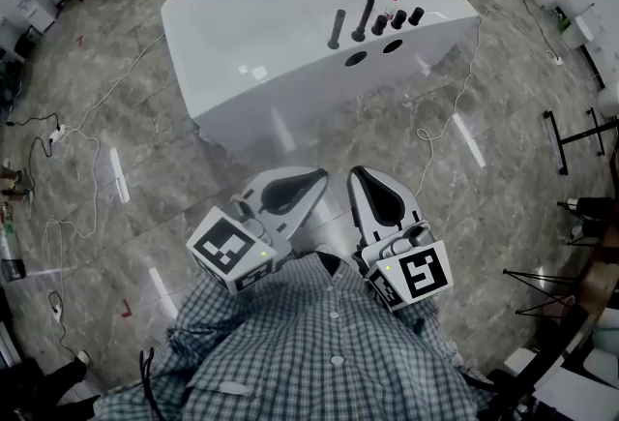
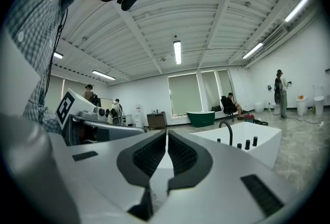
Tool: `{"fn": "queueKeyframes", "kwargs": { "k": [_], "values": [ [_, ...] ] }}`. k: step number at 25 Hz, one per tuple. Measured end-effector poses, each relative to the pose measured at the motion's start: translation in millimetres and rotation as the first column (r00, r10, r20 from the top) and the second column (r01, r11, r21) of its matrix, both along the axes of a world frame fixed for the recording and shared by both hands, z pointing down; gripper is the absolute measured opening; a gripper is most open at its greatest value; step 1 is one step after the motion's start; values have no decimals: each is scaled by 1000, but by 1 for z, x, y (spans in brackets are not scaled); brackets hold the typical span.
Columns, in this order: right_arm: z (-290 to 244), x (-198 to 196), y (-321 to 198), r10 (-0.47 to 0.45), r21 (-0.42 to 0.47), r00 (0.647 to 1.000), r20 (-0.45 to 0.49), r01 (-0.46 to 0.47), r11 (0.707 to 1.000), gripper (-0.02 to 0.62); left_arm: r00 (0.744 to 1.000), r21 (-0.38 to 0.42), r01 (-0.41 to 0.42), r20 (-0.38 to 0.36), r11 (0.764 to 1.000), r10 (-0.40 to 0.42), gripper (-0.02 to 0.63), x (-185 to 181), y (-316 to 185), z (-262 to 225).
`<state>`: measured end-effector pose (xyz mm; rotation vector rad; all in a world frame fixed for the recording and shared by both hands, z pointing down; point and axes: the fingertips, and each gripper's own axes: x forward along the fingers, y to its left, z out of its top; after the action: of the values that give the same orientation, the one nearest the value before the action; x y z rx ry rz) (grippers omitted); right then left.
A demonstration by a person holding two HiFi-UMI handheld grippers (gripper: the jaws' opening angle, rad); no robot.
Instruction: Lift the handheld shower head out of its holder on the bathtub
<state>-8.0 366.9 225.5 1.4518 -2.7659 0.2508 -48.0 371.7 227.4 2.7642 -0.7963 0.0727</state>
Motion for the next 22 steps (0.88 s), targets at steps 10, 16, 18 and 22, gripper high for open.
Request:
{"fn": "queueKeyframes", "kwargs": {
  "k": [10,16,18,22],
  "values": [
    [0,39,15,21,9,999,31,-21,1000,23,997,34,76,7,997,-77,11,9,4,-7],
    [7,62,25,21,9,999,37,-21,1000,23,996,43,91,6,995,-91,11,29,13,-6],
    [8,66,26,22,7,999,29,-22,1000,23,996,41,91,7,995,-92,11,31,15,-5],
    [11,73,23,34,-1,999,33,-34,999,23,996,38,93,4,995,-93,11,34,14,-3]
  ]
}}
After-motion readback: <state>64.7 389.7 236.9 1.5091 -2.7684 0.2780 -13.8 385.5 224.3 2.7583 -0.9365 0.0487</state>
